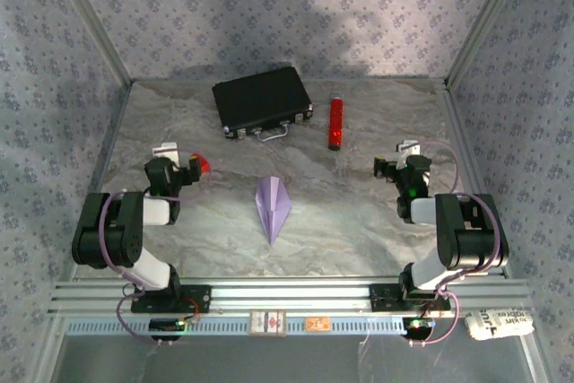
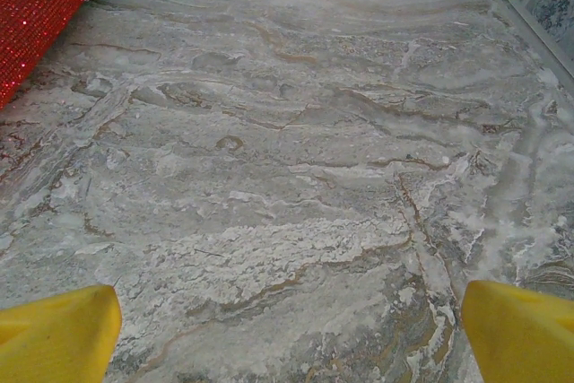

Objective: Fold a paper plane with a square sheet of paper (pick it up from the middle)
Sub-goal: Reset both arms

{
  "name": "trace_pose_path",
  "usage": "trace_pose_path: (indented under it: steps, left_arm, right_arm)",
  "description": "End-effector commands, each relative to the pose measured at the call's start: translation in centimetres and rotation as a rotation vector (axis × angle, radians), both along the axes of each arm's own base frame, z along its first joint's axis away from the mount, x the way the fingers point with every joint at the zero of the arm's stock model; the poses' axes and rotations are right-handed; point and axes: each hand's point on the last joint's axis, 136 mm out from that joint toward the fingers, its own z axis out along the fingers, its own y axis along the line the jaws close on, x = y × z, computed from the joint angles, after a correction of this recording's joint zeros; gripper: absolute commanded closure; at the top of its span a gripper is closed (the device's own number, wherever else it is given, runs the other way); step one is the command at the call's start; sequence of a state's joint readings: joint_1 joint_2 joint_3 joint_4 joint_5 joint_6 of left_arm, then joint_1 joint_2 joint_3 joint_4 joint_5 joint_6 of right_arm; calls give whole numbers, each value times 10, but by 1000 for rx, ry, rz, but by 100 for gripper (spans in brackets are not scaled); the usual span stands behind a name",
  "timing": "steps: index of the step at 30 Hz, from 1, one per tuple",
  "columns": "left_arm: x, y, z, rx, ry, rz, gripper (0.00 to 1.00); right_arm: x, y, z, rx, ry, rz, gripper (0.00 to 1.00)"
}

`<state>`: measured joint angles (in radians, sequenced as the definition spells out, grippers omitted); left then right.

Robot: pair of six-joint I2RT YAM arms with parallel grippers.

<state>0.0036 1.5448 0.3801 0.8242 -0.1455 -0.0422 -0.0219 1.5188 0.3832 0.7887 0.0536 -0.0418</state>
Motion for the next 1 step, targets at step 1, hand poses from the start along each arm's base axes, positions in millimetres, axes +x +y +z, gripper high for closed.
trace_pose_path:
  steps: [1]
  left_arm:
    - [3,3,18,9,-82,30,0]
  right_arm:
    - [5,0,7,13,-17,-1,1]
